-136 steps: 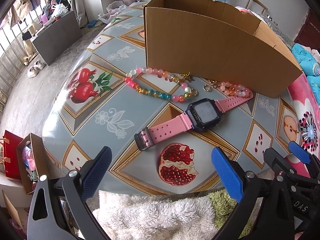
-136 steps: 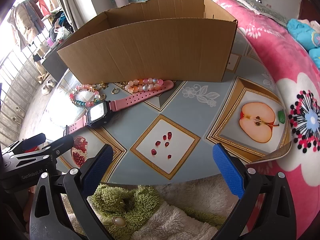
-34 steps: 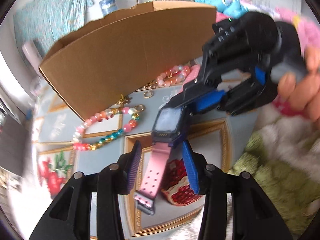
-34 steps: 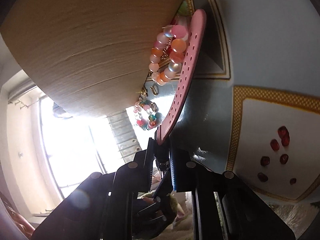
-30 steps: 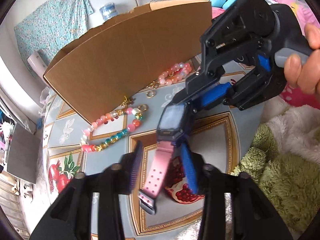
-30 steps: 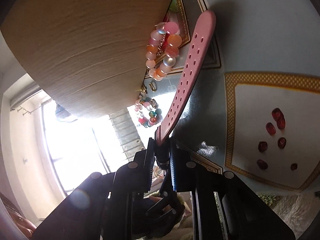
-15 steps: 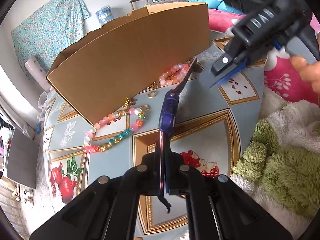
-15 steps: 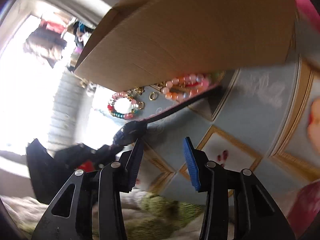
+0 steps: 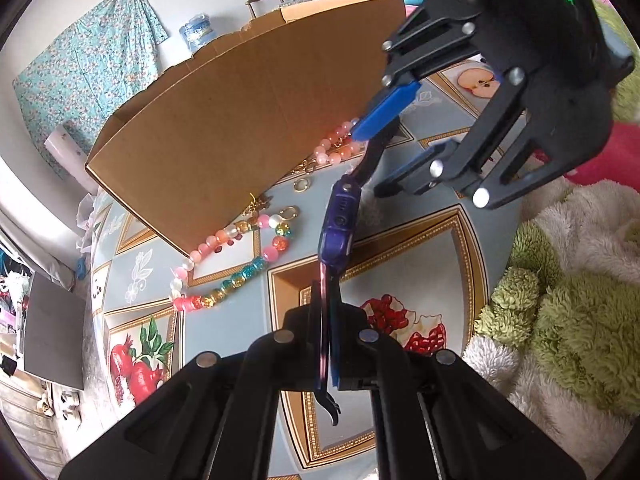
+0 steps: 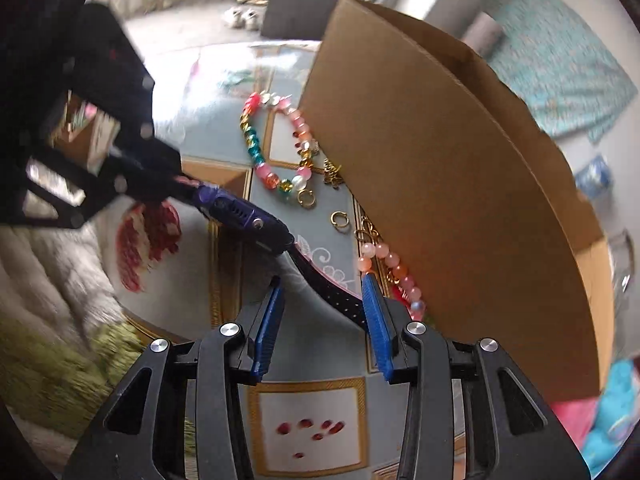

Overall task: Organize jewelry
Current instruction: 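Lift the pink watch off the table with both tools, then carry the pink watch over the cardboard box and lower it inside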

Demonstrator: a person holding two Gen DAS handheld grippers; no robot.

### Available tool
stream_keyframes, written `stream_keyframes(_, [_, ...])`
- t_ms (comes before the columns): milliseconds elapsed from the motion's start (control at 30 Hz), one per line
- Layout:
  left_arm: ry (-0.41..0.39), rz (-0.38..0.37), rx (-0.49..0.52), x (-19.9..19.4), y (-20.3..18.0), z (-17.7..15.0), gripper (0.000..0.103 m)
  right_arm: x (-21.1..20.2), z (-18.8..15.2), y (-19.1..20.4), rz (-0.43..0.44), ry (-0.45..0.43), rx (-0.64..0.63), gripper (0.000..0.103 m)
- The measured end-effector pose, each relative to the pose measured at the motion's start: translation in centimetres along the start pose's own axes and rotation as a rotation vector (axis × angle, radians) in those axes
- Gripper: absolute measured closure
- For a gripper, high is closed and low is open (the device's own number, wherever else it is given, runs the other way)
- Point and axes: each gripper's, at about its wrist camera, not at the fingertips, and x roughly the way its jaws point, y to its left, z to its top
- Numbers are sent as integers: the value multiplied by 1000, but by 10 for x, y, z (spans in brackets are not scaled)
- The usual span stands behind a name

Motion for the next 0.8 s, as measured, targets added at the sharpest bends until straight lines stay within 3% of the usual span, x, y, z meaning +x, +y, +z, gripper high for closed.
stream_keyframes(267, [21,13,-2,2,-1,-1,100,2,6,10,10,-2,-46,69])
stream_keyframes(400, [30,15,16,4,-2,-1,100,1,13,27,-40,-36,-146,58])
stream_keyframes(500, [35,21,20,5,0,0,100,7,14,39,-42,-51,-185,59])
stream_keyframes(533, [38,22,13,6,1,1,100,-2,16,37,-38,-54,-181,60])
stream_keyframes(600, [41,28,5,7,2,2,100,0,19,37,-10,-35,-136,82])
stream_keyframes(667, [42,46,-3,8,3,3,100,4,20,35,-14,-20,-86,94])
stream_keyframes(800, [37,62,-20,5,3,7,100,-1,10,37,0,-36,43,102])
